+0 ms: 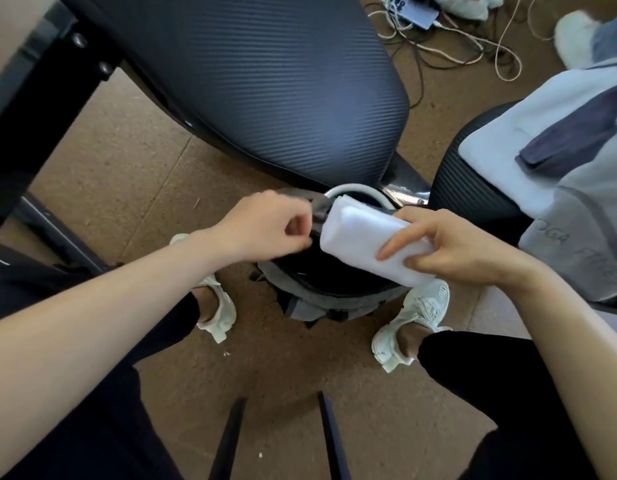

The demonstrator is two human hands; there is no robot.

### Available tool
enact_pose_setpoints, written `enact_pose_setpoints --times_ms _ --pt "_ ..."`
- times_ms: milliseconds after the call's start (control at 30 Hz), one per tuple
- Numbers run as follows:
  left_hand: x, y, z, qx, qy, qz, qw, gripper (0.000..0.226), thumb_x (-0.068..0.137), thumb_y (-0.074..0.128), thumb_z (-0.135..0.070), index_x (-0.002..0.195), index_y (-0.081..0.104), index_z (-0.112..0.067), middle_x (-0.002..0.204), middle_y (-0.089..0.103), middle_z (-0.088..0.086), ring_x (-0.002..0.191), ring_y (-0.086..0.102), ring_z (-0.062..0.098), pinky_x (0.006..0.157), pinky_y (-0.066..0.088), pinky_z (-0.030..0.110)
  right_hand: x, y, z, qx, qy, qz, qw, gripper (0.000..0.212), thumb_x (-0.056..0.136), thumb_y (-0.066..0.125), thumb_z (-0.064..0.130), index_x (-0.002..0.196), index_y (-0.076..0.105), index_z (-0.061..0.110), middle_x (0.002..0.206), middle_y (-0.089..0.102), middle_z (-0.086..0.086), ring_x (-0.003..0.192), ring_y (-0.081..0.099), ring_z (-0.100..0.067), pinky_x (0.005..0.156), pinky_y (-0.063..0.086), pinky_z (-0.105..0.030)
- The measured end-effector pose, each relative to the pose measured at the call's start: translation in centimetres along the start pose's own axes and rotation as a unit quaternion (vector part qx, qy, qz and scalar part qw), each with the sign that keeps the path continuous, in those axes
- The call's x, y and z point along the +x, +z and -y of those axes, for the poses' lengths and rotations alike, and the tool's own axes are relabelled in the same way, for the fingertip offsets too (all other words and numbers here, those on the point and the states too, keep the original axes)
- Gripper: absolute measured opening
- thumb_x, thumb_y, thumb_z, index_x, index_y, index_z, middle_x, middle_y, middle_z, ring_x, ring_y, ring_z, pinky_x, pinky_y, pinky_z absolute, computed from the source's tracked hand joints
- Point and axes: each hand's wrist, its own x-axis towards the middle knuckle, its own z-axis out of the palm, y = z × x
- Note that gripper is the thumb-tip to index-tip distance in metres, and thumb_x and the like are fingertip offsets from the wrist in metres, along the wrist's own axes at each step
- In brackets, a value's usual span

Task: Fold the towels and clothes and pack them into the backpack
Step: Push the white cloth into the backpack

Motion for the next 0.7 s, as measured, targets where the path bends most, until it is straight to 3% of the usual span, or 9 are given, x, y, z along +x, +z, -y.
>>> enact_pose_setpoints --times_ms 67,167,233,333,400,533,633,700 --pt "-1.3 1.6 1.2 0.118 0.048 0.080 0.989 0.026 0.082 0.078 -0.041 0.104 0.068 -0.032 0.106 0.065 -0.013 0.109 0.062 0.016 0.085 0.047 0.035 -0.1 0.1 -0.1 -0.027 0.023 0.032 0.999 0.061 0.071 0.062 -0.015 0.088 0.082 0.039 0.119 0.062 0.008 0.113 0.059 -0.007 0.101 0.048 -0.034" --pt "-2.8 3.6 2.6 0.187 0.058 0.040 0.980 0.087 0.064 0.084 -0.060 0.140 0.054 -0.029 0.143 0.052 -0.001 0.135 0.046 0.023 0.103 0.036 0.040 0.4 1.0 -0.6 -0.087 0.046 0.049 0.994 0.060 0.070 0.059 -0.014 0.083 0.081 0.040 0.116 0.062 0.011 0.111 0.059 -0.008 0.101 0.048 -0.036" --pt "-3.4 4.1 2.8 0.227 0.037 0.026 0.973 0.122 0.049 0.083 -0.071 0.153 0.037 -0.028 0.154 0.041 0.003 0.144 0.033 0.025 0.116 0.025 0.048 1.2 2.0 -0.7 -0.124 0.059 0.037 0.990 0.060 0.072 0.056 -0.012 0.083 0.079 0.042 0.115 0.060 0.008 0.110 0.059 -0.014 0.099 0.049 -0.039" --pt "-3.9 4.8 3.0 0.239 0.028 0.033 0.970 0.146 0.041 0.081 -0.077 0.161 0.017 -0.025 0.161 0.027 0.008 0.152 0.017 0.027 0.124 0.011 0.056 2.5 3.9 -0.2 -0.209 0.064 0.039 0.975 0.056 0.074 0.055 -0.007 0.089 0.078 0.042 0.113 0.056 0.008 0.108 0.057 -0.019 0.086 0.049 -0.039" --pt "-3.8 4.9 3.3 0.234 0.034 0.035 0.971 0.151 0.040 0.078 -0.081 0.162 0.011 -0.024 0.163 0.025 0.009 0.155 0.014 0.027 0.126 0.008 0.055 3.1 5.1 0.6 -0.274 0.069 0.043 0.958 0.050 0.078 0.057 -0.003 0.096 0.076 0.039 0.108 0.052 0.009 0.107 0.055 -0.019 0.074 0.041 -0.033" --pt "-3.3 4.4 3.0 0.210 0.030 0.056 0.976 0.146 0.045 0.070 -0.086 0.162 0.007 -0.024 0.165 0.019 0.009 0.155 0.010 0.027 0.127 0.012 0.048 3.9 8.1 2.1 -0.358 0.042 0.091 0.928 0.038 0.086 0.060 0.004 0.105 0.074 0.034 0.103 0.045 0.008 0.100 0.052 -0.022 0.070 0.036 -0.033" --pt "-2.7 3.9 2.6 0.185 0.025 0.021 0.982 0.119 0.063 0.062 -0.076 0.159 0.020 -0.022 0.157 0.030 0.007 0.146 0.023 0.026 0.117 0.033 0.048 4.0 10.0 2.1 -0.359 0.058 0.139 0.921 0.029 0.086 0.061 0.008 0.102 0.074 0.029 0.105 0.050 0.004 0.096 0.053 -0.024 0.069 0.044 -0.036" --pt "-2.3 3.8 2.5 0.205 0.028 -0.017 0.978 0.102 0.071 0.062 -0.065 0.156 0.028 -0.020 0.150 0.040 0.006 0.135 0.037 0.027 0.105 0.041 0.048 3.8 10.4 1.5 -0.356 0.053 0.164 0.919 0.024 0.085 0.060 0.009 0.096 0.073 0.027 0.100 0.048 0.004 0.092 0.054 -0.025 0.065 0.041 -0.035"
